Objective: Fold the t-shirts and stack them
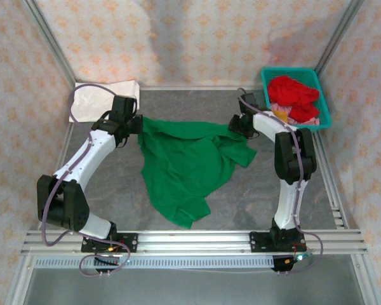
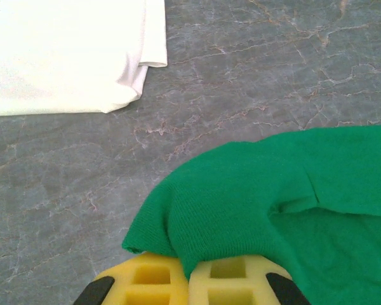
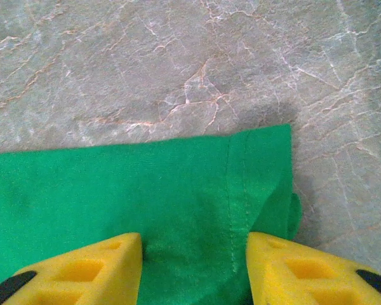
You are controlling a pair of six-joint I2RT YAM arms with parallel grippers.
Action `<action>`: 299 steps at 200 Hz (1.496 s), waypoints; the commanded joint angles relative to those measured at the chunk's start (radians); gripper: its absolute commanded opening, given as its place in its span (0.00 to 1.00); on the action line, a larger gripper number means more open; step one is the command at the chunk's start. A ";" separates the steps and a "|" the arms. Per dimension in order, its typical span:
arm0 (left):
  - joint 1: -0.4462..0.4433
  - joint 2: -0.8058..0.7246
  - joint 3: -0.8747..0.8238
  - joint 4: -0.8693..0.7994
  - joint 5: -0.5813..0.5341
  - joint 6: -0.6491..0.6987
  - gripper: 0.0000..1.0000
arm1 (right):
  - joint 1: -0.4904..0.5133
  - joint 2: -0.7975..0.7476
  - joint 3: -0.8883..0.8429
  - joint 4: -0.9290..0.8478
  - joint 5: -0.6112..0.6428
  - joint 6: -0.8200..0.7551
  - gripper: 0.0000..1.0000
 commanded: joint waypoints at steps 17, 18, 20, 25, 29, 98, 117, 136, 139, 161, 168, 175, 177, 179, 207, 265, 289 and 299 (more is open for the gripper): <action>0.005 0.013 -0.002 0.005 -0.035 -0.007 0.00 | -0.016 0.071 0.039 0.019 -0.018 0.007 0.36; 0.005 0.013 -0.001 0.005 -0.035 -0.007 0.00 | -0.016 0.071 0.038 0.020 -0.020 0.007 0.34; 0.005 0.013 -0.001 0.005 -0.035 -0.007 0.00 | -0.016 0.070 0.038 0.022 -0.021 0.008 0.32; 0.005 0.014 -0.002 0.004 -0.035 -0.007 0.00 | -0.016 0.069 0.033 0.029 -0.027 0.010 0.27; 0.005 0.014 -0.002 0.006 -0.035 -0.007 0.00 | -0.017 0.066 0.029 0.036 -0.031 0.010 0.23; 0.006 0.000 -0.003 0.054 -0.050 -0.012 0.00 | -0.031 -0.197 -0.140 0.165 -0.033 0.056 0.00; 0.009 0.039 0.056 0.062 -0.039 -0.006 0.00 | -0.033 -0.254 -0.155 0.177 -0.017 0.061 0.00; 0.012 0.097 0.134 0.077 -0.045 0.004 0.00 | -0.036 -0.282 -0.149 0.183 0.004 0.063 0.00; 0.013 0.107 0.147 0.080 -0.045 0.004 0.00 | -0.038 -0.283 -0.146 0.184 0.006 0.062 0.00; 0.018 0.199 0.283 0.045 -0.035 0.006 0.00 | -0.044 -0.287 -0.096 0.163 0.019 0.058 0.00; 0.018 0.219 0.324 0.022 -0.036 0.002 0.00 | -0.045 -0.292 -0.078 0.149 0.025 0.056 0.00; 0.019 0.229 0.352 0.008 -0.030 0.002 0.00 | -0.045 -0.304 -0.068 0.139 0.031 0.056 0.00; 0.019 0.229 0.358 0.007 -0.029 0.003 0.00 | -0.044 -0.305 -0.066 0.137 0.033 0.057 0.00; 0.019 0.229 0.362 0.006 -0.028 0.002 0.00 | -0.045 -0.311 -0.064 0.135 0.035 0.059 0.00; 0.019 0.164 0.334 0.023 -0.047 0.006 0.00 | -0.049 -0.412 -0.086 0.111 0.068 0.083 0.00; 0.017 -0.177 0.075 0.012 -0.021 -0.007 0.00 | -0.048 -0.801 -0.299 0.088 0.001 0.105 0.00; 0.017 -0.372 -0.014 0.000 0.027 -0.005 0.00 | -0.032 -0.994 -0.353 0.041 -0.035 0.083 0.00; 0.017 -0.436 -0.020 -0.013 0.047 0.001 0.00 | -0.029 -1.048 -0.351 0.014 -0.044 0.082 0.00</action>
